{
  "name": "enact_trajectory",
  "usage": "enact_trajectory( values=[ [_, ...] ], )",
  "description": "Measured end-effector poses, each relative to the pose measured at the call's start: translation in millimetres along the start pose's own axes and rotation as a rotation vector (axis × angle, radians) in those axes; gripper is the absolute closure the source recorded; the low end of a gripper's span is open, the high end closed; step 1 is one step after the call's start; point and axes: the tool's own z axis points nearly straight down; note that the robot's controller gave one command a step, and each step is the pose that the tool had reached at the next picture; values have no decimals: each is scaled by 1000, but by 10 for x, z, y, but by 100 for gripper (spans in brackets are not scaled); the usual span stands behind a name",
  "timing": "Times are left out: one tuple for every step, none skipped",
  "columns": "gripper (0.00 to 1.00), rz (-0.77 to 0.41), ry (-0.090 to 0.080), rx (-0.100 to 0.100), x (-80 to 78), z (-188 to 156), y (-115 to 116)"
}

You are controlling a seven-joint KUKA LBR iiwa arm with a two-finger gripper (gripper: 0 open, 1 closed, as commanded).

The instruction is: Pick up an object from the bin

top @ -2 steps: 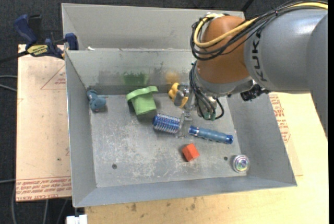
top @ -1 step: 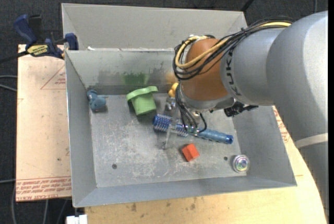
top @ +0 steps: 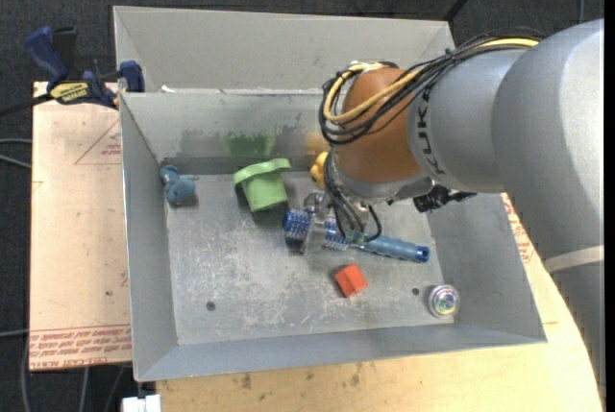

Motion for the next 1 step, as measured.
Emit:
enact_trajectory(
  values=[
    [100,-20,-9,-3,-119,-788,134]
  ],
)
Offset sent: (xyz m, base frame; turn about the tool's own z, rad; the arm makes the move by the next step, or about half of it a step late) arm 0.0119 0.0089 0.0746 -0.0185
